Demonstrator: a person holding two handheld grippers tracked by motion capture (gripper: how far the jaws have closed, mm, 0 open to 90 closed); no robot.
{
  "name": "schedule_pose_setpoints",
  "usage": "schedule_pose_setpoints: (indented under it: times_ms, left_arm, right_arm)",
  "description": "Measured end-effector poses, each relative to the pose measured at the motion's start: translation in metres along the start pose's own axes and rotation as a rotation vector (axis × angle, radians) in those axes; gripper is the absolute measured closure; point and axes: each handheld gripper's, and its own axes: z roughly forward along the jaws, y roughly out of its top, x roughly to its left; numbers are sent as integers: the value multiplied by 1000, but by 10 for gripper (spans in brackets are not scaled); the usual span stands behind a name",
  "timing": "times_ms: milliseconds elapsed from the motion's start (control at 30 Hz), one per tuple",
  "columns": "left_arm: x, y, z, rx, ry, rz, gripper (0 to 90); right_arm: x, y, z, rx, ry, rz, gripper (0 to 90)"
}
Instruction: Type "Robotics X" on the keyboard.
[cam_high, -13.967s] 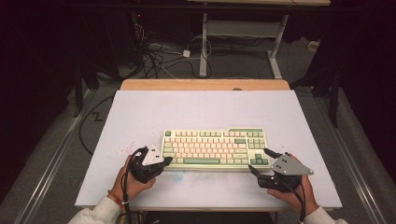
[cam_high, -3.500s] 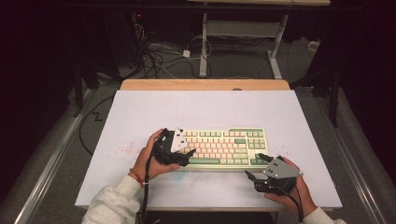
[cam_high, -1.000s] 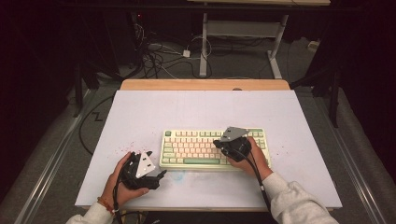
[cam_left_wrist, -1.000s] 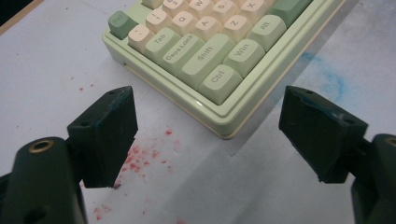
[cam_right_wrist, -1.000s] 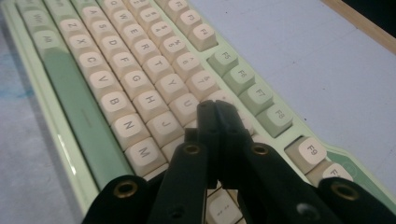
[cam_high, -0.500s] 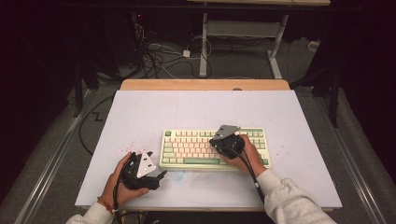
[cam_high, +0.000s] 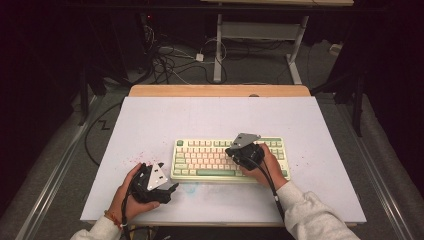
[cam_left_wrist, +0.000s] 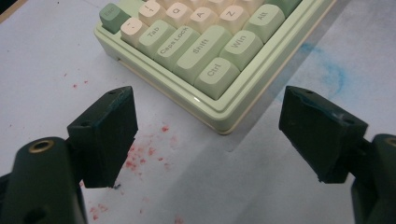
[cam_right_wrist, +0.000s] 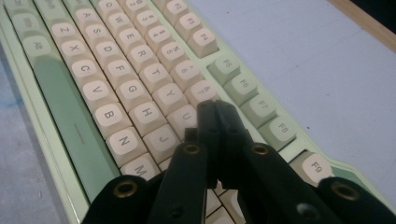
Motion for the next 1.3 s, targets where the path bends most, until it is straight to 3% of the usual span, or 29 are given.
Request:
schedule_pose_setpoints:
  times_ms: [400,767,933,1300]
  left_arm:
    - [0,0,1,12,12,-1,185]
    - [-1,0,1,15,7,3,185]
    - [-1,1,1,14,7,2,185]
    - [-1,1,0,11,7,6,185]
  right_arm:
    - [0,1,-18,-84,-6,9,805]
    - [-1,0,-35,-148,-19,12,496]
    - [0,-3,-43,-171,-60,18,358]
    - [3,-17,-65,-229,-117,17,292]
